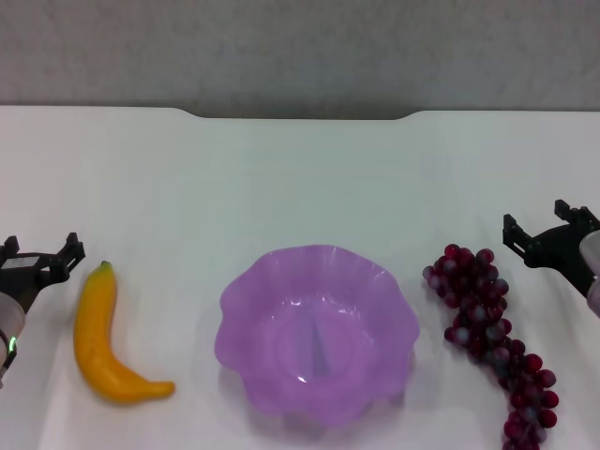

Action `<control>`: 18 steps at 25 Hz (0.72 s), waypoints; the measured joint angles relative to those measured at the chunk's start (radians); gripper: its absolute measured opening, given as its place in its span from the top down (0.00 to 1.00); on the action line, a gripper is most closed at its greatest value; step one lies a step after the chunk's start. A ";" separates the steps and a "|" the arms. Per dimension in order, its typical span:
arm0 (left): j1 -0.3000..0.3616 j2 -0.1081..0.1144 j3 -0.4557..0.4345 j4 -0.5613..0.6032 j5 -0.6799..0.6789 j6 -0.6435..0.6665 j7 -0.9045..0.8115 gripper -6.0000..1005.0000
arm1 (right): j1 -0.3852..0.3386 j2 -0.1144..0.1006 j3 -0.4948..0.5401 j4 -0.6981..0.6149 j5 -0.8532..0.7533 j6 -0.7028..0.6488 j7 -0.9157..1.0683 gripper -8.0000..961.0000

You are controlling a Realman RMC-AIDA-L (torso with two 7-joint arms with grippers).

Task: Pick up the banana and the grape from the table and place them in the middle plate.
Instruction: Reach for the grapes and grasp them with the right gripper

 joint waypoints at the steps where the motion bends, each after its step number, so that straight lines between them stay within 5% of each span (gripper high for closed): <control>1: 0.000 0.000 0.000 0.000 0.000 0.000 0.000 0.11 | 0.000 0.000 0.000 0.000 0.000 0.000 0.000 0.17; 18: 0.001 0.000 -0.003 0.000 0.000 0.000 0.000 0.11 | 0.011 -0.003 0.003 0.009 0.000 -0.026 0.000 0.17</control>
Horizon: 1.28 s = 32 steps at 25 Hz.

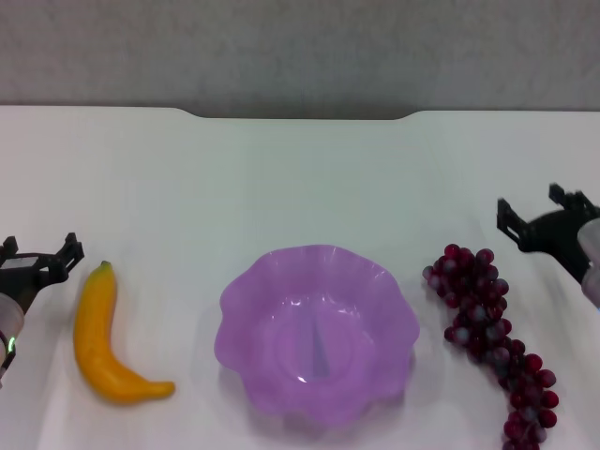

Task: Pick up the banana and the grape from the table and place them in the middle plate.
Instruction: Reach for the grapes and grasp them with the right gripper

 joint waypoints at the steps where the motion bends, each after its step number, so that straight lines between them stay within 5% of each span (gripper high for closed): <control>1: 0.000 0.000 0.000 0.001 0.000 0.000 0.001 0.11 | 0.005 -0.003 0.000 0.015 0.000 -0.036 -0.001 0.17; 11: 0.008 0.003 0.001 -0.002 0.000 0.006 0.001 0.11 | -0.009 -0.009 0.000 0.092 -0.012 -0.145 -0.040 0.17; 14: 0.008 0.016 -0.002 -0.085 0.001 -0.045 -0.003 0.11 | -0.021 -0.009 0.000 0.095 -0.009 -0.140 -0.061 0.17; 19: 0.102 0.054 -0.047 -0.373 0.013 -0.146 0.096 0.11 | -0.032 -0.012 0.000 0.119 -0.010 -0.133 -0.064 0.17; 22: 0.179 0.045 -0.115 -0.583 0.013 -0.215 0.245 0.11 | -0.042 -0.014 0.012 0.121 -0.011 -0.132 -0.064 0.17; 26: 0.263 0.010 -0.254 -0.833 -0.009 -0.460 0.447 0.11 | -0.044 -0.014 0.016 0.113 -0.012 -0.120 -0.066 0.17; 32: 0.258 0.014 -0.439 -0.932 -0.030 -0.865 0.467 0.11 | -0.050 -0.013 0.017 0.113 -0.013 -0.070 -0.080 0.17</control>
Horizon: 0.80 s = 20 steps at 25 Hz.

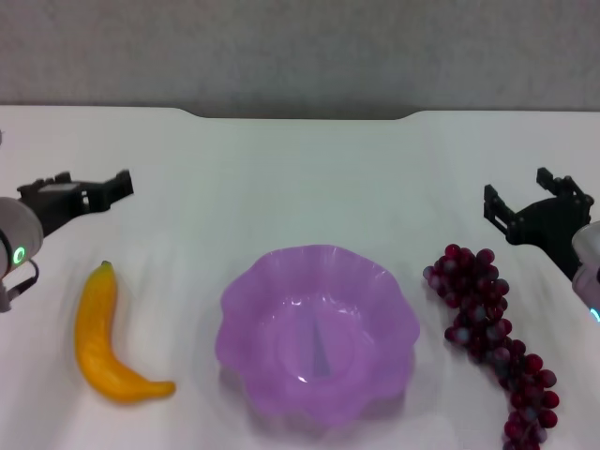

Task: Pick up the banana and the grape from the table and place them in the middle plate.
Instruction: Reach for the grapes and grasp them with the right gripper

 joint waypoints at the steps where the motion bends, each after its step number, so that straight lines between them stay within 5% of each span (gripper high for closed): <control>1: -0.005 0.000 -0.025 0.002 0.019 -0.049 0.001 0.11 | 0.000 0.000 -0.002 0.003 0.000 0.013 0.000 0.17; 11: 0.052 -0.003 -0.106 -0.104 0.106 -0.245 -0.007 0.11 | -0.032 -0.008 0.065 0.222 -0.027 0.255 -0.177 0.18; 15: 0.087 -0.005 -0.100 -0.220 0.175 -0.308 -0.057 0.11 | -0.158 -0.012 0.257 0.499 -0.027 0.505 -0.425 0.18; 20: 0.103 -0.008 -0.091 -0.233 0.194 -0.320 -0.070 0.11 | -0.361 -0.004 0.486 0.871 -0.025 0.843 -0.532 0.18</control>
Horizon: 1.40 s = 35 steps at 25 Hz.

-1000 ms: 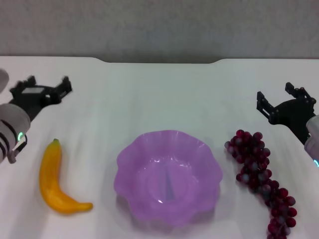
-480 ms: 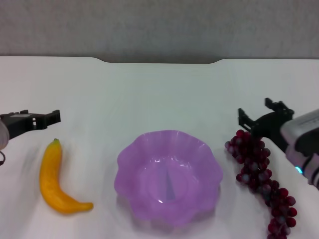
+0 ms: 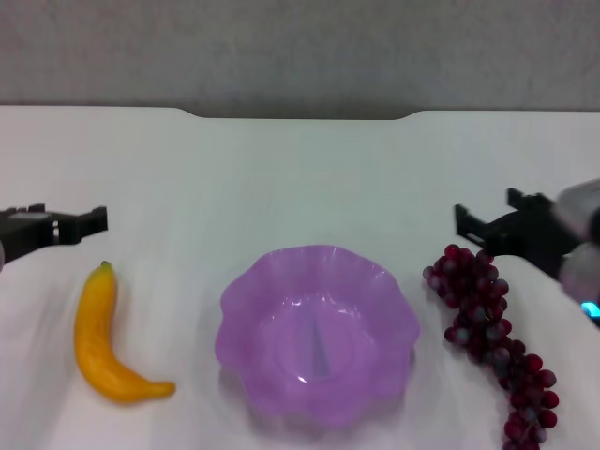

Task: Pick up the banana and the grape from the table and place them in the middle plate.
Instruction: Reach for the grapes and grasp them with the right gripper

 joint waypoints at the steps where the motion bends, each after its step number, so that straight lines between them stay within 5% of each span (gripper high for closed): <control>1: 0.004 0.000 0.000 0.003 0.000 0.000 -0.001 0.11 | -0.035 0.001 0.041 0.067 0.003 0.076 0.006 0.18; 5: 0.027 0.000 0.000 0.010 -0.002 -0.001 -0.013 0.11 | -0.098 0.001 0.214 0.244 0.008 0.380 0.070 0.18; 10: 0.021 0.000 0.014 0.018 -0.005 0.003 -0.020 0.11 | -0.045 0.001 0.447 0.245 0.002 0.771 0.142 0.18; 14: 0.025 0.004 0.014 0.001 -0.007 -0.002 -0.027 0.11 | -0.006 0.001 0.524 0.211 -0.012 0.865 0.144 0.18; 35: 0.008 0.005 0.014 0.058 -0.006 0.017 -0.034 0.11 | 0.130 0.008 0.460 -0.051 -0.004 0.870 0.117 0.17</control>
